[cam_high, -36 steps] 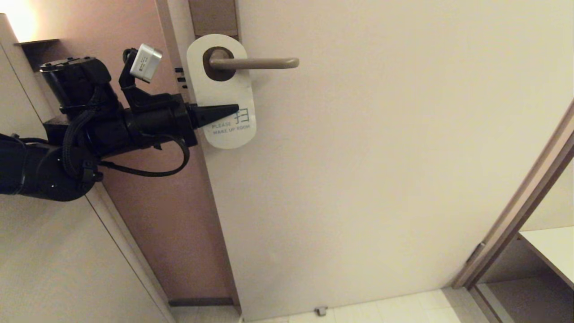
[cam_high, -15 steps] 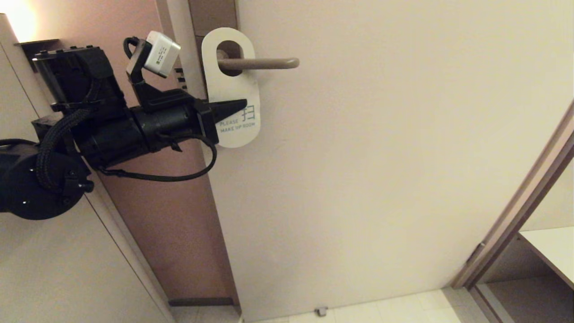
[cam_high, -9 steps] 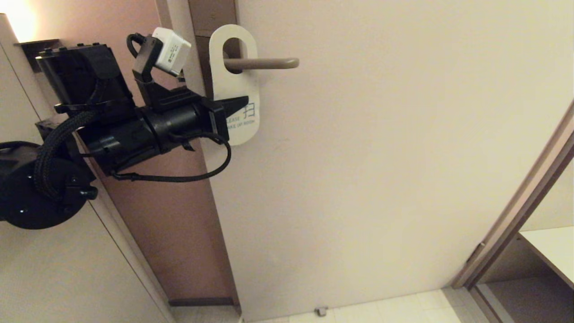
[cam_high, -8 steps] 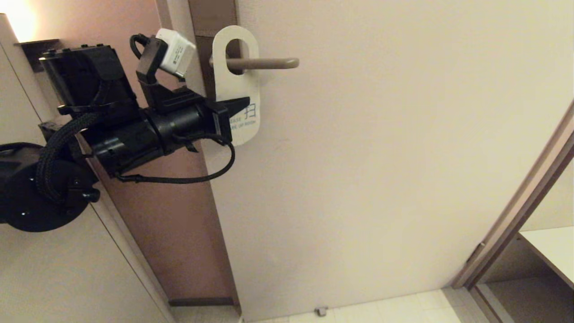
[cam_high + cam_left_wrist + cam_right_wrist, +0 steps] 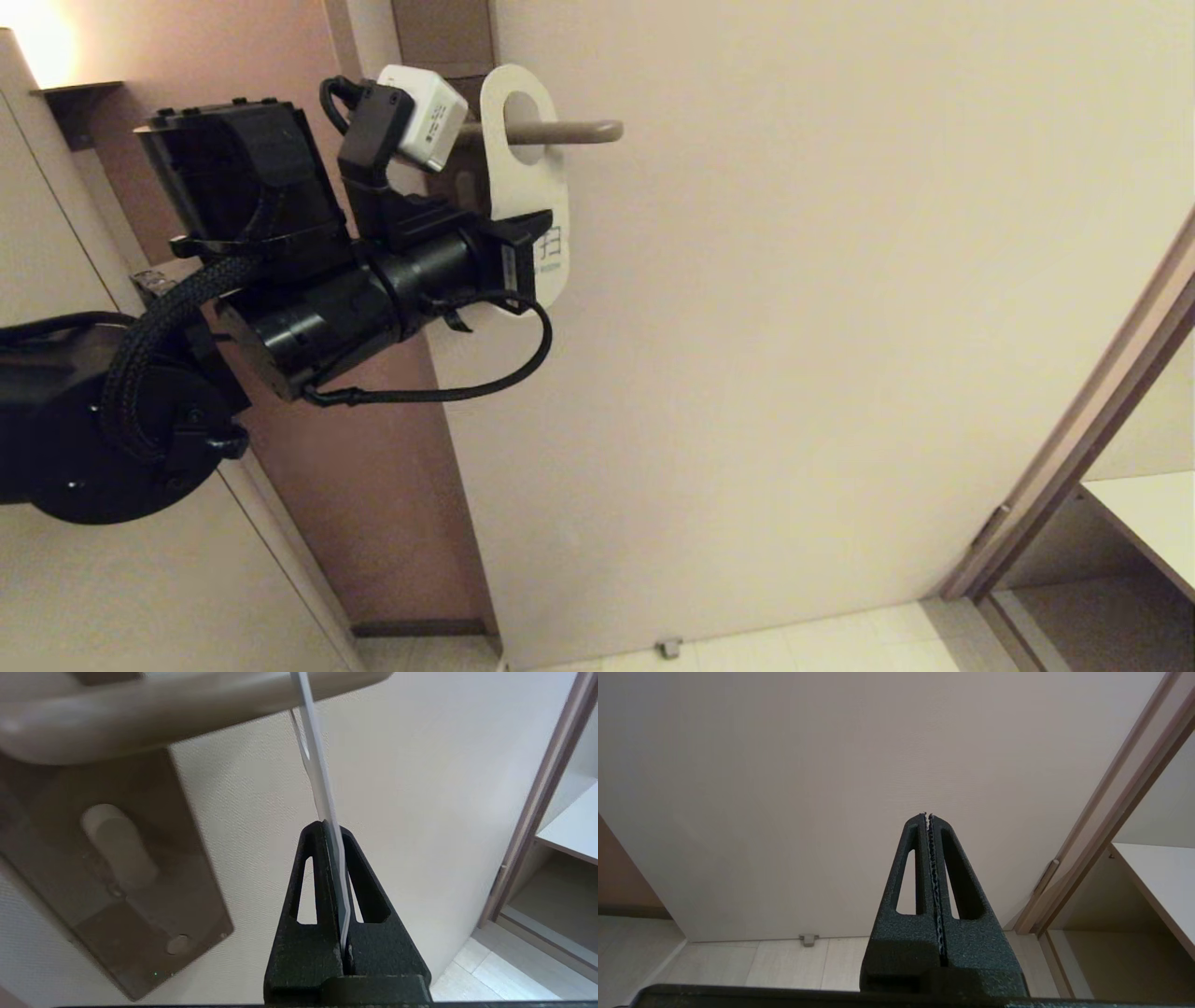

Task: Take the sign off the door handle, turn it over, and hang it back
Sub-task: Take down the sign

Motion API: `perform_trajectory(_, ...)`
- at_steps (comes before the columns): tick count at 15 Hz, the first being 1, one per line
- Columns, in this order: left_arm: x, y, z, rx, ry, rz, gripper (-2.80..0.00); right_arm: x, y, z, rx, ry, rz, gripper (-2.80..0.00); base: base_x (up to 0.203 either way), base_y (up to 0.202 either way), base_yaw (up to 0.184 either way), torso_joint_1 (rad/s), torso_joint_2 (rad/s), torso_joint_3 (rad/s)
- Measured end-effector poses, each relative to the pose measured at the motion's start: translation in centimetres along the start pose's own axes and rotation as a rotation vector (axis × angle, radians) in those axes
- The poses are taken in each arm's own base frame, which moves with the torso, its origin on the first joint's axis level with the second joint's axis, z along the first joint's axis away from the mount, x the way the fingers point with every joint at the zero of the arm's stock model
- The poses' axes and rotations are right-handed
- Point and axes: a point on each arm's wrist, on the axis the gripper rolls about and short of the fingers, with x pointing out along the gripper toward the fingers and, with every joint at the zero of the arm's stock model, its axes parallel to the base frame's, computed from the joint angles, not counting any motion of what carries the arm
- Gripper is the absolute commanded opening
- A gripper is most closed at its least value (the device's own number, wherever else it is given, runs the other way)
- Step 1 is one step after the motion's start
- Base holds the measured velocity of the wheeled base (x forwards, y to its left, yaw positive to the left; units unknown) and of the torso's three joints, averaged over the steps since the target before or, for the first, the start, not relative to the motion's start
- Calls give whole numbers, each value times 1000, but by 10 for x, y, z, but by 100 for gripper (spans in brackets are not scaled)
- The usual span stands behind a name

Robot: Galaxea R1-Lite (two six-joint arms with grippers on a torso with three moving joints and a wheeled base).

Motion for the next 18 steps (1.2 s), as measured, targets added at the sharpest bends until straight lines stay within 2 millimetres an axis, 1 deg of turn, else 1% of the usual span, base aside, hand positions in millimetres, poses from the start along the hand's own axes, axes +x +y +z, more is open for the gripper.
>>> perform_trajectory(3,3,-9,-1,-2,5,25,-280,0,0,0,0,0,0,-280,0,0,0,0,0,0)
perform_trajectory(6,7,-14,-4,-3,16,60,-280,0,0,0,0,0,0,-280,0,0,0,0,0,0)
perform_trajectory(10,13,-14,-5,-1,21,100,-280,0,0,0,0,-1,0,-280,0,0,0,0,0,0)
perform_trajectory(15,30,-13,-1,-2,0,169,-280,0,0,0,0,0,0,-280,0,0,0,0,0,0)
perform_trajectory(18,38,-15,-3,0,6,176,-280,0,0,0,0,0,0,-280,0,0,0,0,0,0)
